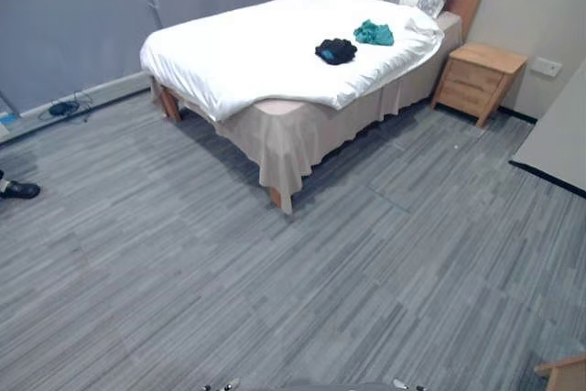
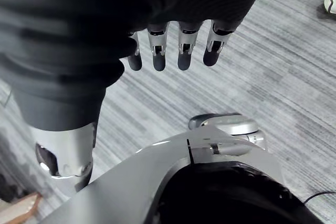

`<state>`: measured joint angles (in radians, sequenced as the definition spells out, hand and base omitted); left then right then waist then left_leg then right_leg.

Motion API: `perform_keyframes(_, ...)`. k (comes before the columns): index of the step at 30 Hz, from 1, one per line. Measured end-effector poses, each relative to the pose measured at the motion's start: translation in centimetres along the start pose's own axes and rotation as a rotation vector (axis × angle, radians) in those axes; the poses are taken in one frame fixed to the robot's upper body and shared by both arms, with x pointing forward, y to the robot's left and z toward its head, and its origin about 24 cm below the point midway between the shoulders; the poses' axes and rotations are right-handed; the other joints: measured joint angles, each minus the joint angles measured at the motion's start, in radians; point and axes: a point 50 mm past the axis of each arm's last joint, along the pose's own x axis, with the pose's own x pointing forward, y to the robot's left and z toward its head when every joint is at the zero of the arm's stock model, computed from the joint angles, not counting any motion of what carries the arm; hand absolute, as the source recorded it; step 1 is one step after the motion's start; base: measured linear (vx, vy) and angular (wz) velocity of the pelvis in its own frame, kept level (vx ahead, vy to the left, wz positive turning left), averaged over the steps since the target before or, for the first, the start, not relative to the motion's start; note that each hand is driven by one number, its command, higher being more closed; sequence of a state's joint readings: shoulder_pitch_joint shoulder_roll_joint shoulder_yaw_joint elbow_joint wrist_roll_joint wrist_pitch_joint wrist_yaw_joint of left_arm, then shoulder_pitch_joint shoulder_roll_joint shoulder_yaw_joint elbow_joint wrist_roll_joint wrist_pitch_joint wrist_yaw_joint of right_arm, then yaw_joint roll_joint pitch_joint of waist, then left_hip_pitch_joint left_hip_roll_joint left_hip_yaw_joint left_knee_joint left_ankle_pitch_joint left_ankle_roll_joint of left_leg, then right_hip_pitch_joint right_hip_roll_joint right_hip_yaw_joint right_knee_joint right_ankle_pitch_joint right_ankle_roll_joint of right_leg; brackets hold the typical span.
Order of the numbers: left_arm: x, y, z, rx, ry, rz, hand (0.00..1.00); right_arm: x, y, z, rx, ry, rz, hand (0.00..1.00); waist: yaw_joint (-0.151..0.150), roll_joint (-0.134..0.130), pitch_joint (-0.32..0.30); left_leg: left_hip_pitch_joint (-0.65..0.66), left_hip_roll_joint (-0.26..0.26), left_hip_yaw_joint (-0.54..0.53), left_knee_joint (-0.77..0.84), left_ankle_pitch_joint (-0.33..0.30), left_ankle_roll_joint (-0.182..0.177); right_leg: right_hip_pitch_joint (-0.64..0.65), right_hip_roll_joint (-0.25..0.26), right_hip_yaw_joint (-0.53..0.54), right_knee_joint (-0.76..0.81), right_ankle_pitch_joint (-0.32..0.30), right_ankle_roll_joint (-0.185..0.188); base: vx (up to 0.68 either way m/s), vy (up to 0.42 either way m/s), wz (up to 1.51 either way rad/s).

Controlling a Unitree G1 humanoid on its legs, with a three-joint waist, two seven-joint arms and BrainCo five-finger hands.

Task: Tidy the bed and pick cloth on bed and put in laundry

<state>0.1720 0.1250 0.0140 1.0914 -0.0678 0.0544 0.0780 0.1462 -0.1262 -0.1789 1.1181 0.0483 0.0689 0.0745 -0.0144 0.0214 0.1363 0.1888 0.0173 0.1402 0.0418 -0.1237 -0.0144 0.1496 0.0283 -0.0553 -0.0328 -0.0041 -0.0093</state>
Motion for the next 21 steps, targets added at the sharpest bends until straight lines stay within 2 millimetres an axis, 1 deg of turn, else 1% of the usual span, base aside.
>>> perform_keyframes(5,0.13,-0.06,0.36,0.003,0.004,0.009,0.0,0.01,-0.02,0.0,0.002,0.002,0.0,0.0,0.0,0.0,0.0,0.029,0.005,-0.002,-0.011,0.002,-0.007,0.046,0.006,-0.027,-0.039,-0.001,0.007,0.04,-0.046,0.07)
perform_keyframes(6,0.14,-0.09,0.44,0.003,0.004,0.008,0.0,0.02,-0.02,0.05,0.003,0.001,-0.001,0.0,0.001,0.001,0.0,0.031,0.006,-0.002,-0.018,0.005,-0.012,0.047,0.006,-0.029,-0.039,-0.005,0.019,0.0,-0.055,0.06)
perform_keyframes(7,0.15,-0.1,0.44,0.004,0.005,0.008,0.0,0.02,-0.03,0.03,0.008,0.002,-0.001,0.0,0.001,0.0,0.0,0.038,0.007,-0.002,-0.03,0.014,-0.026,0.051,0.007,-0.033,-0.04,-0.004,0.036,0.0,-0.053,0.05)
perform_keyframes(11,0.15,-0.11,0.43,0.007,0.008,0.008,0.0,0.03,-0.02,0.03,0.008,0.006,-0.001,0.0,0.002,-0.001,0.001,0.049,0.008,-0.002,-0.036,0.016,-0.029,0.059,0.007,-0.048,-0.04,-0.006,0.043,-0.04,-0.026,0.05)
perform_keyframes(14,0.16,-0.11,0.42,0.009,0.018,0.008,0.0,0.03,-0.02,0.03,0.009,0.006,-0.001,0.0,0.003,-0.002,0.002,0.051,0.009,-0.002,-0.04,0.016,-0.029,0.061,0.007,-0.053,-0.04,-0.005,0.042,-0.07,-0.02,0.03)
perform_keyframes(16,0.16,-0.12,0.42,0.014,0.021,0.009,0.0,0.03,-0.02,0.02,0.009,0.006,-0.001,0.0,0.003,-0.004,0.003,0.052,0.009,-0.002,-0.042,0.016,-0.029,0.061,0.007,-0.053,-0.042,-0.001,0.035,-0.08,-0.017,0.0)
perform_keyframes(17,0.16,-0.12,0.36,0.016,0.027,0.008,0.0,0.03,-0.02,0.02,0.009,0.006,-0.002,0.0,0.003,-0.009,0.007,0.052,0.008,-0.001,-0.042,0.016,-0.029,0.061,0.007,-0.053,-0.045,0.003,0.03,-0.09,-0.015,-0.02)
perform_keyframes(19,0.16,-0.1,0.33,0.018,0.03,0.009,0.0,0.02,0.0,-0.02,0.009,0.007,-0.005,0.0,0.004,-0.011,0.007,0.051,0.007,0.002,-0.042,0.017,-0.028,0.066,0.007,-0.053,-0.058,0.014,0.014,-0.09,-0.018,-0.03)
perform_keyframes(21,0.15,-0.12,0.25,0.021,0.037,0.008,0.0,0.01,-0.03,-0.04,0.01,0.007,-0.005,0.0,0.003,-0.012,0.01,0.047,0.007,0.003,-0.045,0.019,-0.024,0.07,0.007,-0.053,-0.069,0.018,0.01,-0.1,-0.028,-0.01)
